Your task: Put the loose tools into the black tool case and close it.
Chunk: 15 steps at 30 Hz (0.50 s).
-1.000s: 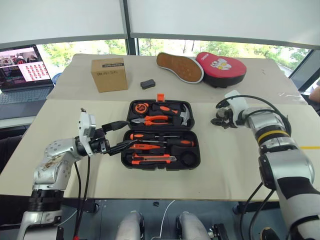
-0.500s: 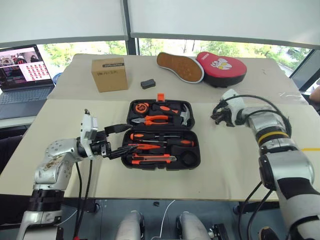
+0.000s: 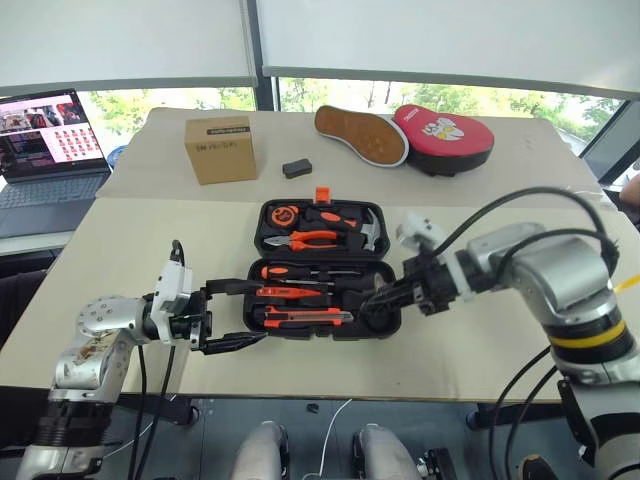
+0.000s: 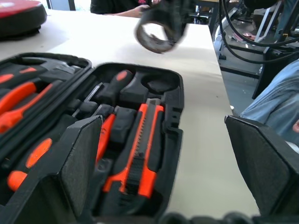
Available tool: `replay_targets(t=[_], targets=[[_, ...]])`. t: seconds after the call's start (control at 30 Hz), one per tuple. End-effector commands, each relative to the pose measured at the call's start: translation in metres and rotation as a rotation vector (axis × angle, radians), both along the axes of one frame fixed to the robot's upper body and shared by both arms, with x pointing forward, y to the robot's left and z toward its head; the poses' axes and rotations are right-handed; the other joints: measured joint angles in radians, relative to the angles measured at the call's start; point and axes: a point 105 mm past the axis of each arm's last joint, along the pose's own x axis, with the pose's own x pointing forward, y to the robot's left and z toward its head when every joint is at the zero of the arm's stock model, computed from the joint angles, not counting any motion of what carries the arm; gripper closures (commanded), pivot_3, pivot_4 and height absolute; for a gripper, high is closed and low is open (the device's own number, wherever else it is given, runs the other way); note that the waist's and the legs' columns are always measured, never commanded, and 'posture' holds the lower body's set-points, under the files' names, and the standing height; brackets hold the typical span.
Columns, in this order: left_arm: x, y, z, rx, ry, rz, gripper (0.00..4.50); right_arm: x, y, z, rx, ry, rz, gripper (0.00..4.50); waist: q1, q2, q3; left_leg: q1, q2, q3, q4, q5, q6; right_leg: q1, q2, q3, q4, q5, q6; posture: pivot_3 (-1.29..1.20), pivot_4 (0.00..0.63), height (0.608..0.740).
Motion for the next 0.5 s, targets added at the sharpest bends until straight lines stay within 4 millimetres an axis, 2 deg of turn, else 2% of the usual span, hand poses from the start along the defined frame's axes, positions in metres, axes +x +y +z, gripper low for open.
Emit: replay_targets(t=[0.03,0.17,0.33,0.5], targets=[[-0.005,-0.006,0.007,0.001,-0.049,-0.031,0.0,-0.001,-0.006,-0.009,-0.08,0.01,-0.069,4.46,0.001,0.0,0.0,0.0,0.0,0.0,0.0,0.0,0.0,0.0,-0.001,0.0,0.0,0.0,0.0,0.0,0.15,0.74],[-0.006,-0.006,0.004,0.014,-0.052,-0.036,0.0,0.0,-0.013,-0.022,-0.153,0.028,-0.107,4.46,0.0,0.0,0.0,-0.001,-0.001,0.0,0.0,0.0,0.0,-0.001,-0.001,0.0,0.0,0.0,0.0,0.0,0.15,0.74],[-0.007,-0.005,0.004,0.016,-0.056,-0.032,0.0,0.009,-0.021,-0.026,-0.213,0.02,-0.148,4.46,-0.002,0.0,0.0,-0.001,-0.001,0.0,0.0,0.0,0.0,-0.001,0.001,0.0,0.0,0.0,0.0,0.0,0.15,0.74],[-0.007,-0.005,0.002,0.011,-0.058,-0.012,0.0,0.012,-0.019,-0.035,-0.241,0.047,-0.148,4.46,0.002,-0.001,0.0,-0.001,-0.001,0.0,0.0,0.0,0.0,0.0,0.001,0.0,0.0,0.0,0.0,0.0,0.15,0.74]])
